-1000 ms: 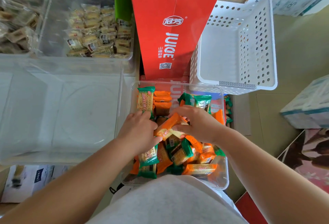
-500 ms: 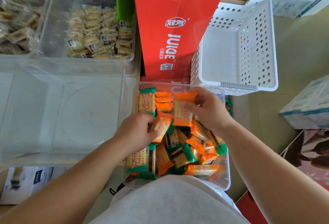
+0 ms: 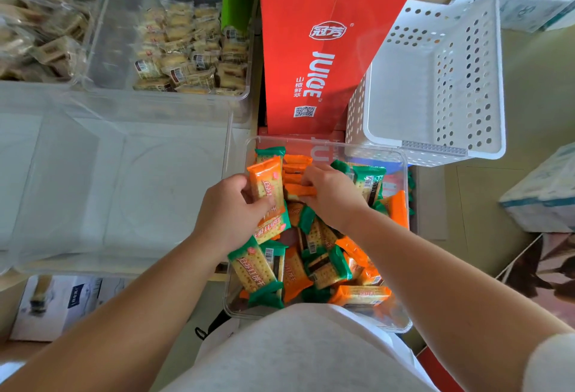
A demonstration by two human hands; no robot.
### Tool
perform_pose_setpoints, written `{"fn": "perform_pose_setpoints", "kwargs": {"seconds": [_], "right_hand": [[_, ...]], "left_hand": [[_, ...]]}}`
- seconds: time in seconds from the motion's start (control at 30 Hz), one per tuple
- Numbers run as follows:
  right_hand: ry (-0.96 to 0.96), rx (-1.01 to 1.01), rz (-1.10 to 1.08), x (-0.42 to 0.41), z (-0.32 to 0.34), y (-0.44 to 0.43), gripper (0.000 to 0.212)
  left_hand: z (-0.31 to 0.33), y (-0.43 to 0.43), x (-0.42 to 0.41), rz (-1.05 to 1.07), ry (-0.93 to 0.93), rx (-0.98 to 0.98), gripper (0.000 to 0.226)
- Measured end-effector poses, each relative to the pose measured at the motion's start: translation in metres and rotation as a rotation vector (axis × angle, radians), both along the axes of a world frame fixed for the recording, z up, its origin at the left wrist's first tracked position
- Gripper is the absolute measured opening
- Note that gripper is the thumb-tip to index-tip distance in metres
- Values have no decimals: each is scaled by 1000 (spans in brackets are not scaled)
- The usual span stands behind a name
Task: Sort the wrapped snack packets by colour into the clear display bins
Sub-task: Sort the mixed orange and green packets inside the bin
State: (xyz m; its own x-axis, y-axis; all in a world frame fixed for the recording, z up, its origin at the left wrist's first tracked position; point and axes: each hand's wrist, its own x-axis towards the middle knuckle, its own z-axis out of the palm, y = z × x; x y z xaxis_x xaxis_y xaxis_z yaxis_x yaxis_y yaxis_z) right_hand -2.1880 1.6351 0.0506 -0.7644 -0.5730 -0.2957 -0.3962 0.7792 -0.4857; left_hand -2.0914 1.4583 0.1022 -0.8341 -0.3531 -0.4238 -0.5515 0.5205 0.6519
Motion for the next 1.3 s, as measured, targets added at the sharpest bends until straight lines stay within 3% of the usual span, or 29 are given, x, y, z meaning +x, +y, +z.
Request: {"fn": "perform_pose_setpoints", "kwargs": {"seconds": [0.37,0.57,0.67,0.8,0.9,0.97,1.07,1.1,1.2,1.3], "right_hand": [[132,312,116,2,-10,-13,10],[10,313,121,-4,-3,-10,16],[107,264,100,2,-8,-8,15],[164,110,-4,8,-7,0,41],[130,-96,-66,4,5,16,32],[25,-233,-172,3,20,24,31],[-354,-410,-248,2,44,29,58],[-390,-431,-212,2,48,29,61],[-269,-362,-117,1,47,31,36],[-147,-314,-173,0,44,39,25]], "left_hand": [[1,-7,2,120,15,128,33],[-1,-8,5,87,1,169,37],[1,-6,5,68,11,170,45],[2,-3,4,29,23,138,42],[2,-1,0,38,35,166,30],[2,1,-4,31,48,203,28],[1,10,-10,-67,78,297,34],[0,14,-12,-113,92,319,36],[-4,27,-19,-226,129,310,33],[-11,37,-21,-315,125,82,32]]}}
